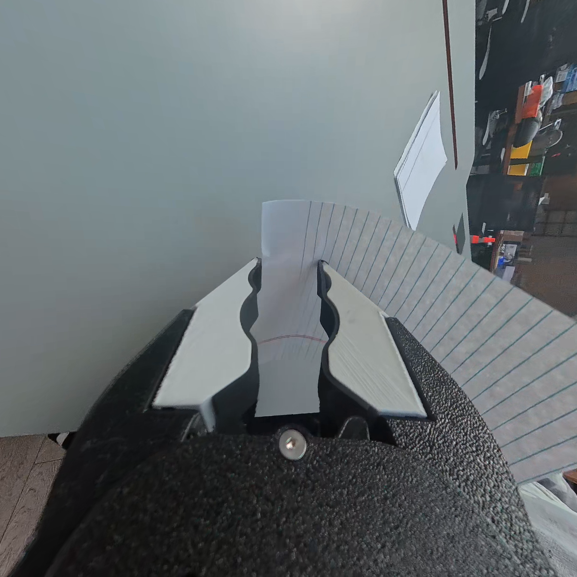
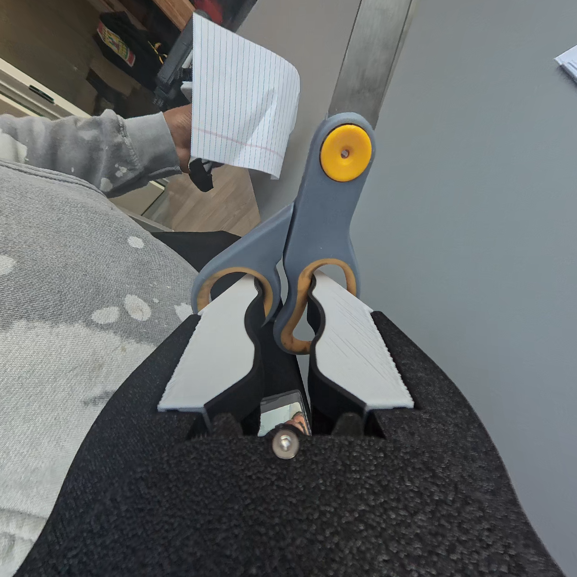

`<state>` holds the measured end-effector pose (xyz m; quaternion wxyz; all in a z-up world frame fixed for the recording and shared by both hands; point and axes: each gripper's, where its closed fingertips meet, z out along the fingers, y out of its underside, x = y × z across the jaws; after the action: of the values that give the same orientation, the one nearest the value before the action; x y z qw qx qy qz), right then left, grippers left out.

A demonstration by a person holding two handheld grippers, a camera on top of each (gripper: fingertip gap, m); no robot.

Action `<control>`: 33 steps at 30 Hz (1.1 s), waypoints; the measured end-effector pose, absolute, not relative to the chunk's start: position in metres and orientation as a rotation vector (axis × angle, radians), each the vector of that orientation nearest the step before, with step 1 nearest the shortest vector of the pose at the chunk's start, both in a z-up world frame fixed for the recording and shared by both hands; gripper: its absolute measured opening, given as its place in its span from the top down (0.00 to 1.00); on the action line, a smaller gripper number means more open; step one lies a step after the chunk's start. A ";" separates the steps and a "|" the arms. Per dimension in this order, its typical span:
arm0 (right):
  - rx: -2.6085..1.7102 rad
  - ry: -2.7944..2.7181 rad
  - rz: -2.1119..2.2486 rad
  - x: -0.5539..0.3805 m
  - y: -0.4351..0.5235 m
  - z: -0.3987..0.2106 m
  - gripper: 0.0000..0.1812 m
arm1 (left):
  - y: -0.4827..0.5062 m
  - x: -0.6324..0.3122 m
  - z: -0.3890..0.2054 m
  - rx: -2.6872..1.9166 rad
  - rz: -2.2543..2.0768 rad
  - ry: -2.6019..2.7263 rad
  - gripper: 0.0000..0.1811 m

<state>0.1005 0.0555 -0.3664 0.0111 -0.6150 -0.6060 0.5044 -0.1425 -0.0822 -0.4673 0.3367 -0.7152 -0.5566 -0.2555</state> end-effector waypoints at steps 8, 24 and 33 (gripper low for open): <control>-1.895 -1.939 1.606 0.095 0.045 -0.369 0.89 | -0.110 -0.113 -0.483 -2.197 -0.340 -1.386 0.71; -1.859 -1.952 1.581 0.090 0.044 -0.361 0.89 | 0.006 -0.130 -0.485 -2.285 -0.232 -1.076 0.73; -1.919 -1.836 1.532 0.083 0.031 -0.357 0.89 | -0.039 -0.196 -0.454 -2.237 -0.201 -0.993 0.74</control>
<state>0.0831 0.0314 -0.3574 0.0378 -0.6255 -0.5983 0.4994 -0.1956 -0.0394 -0.4541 0.3360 -0.8580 -0.3809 -0.0771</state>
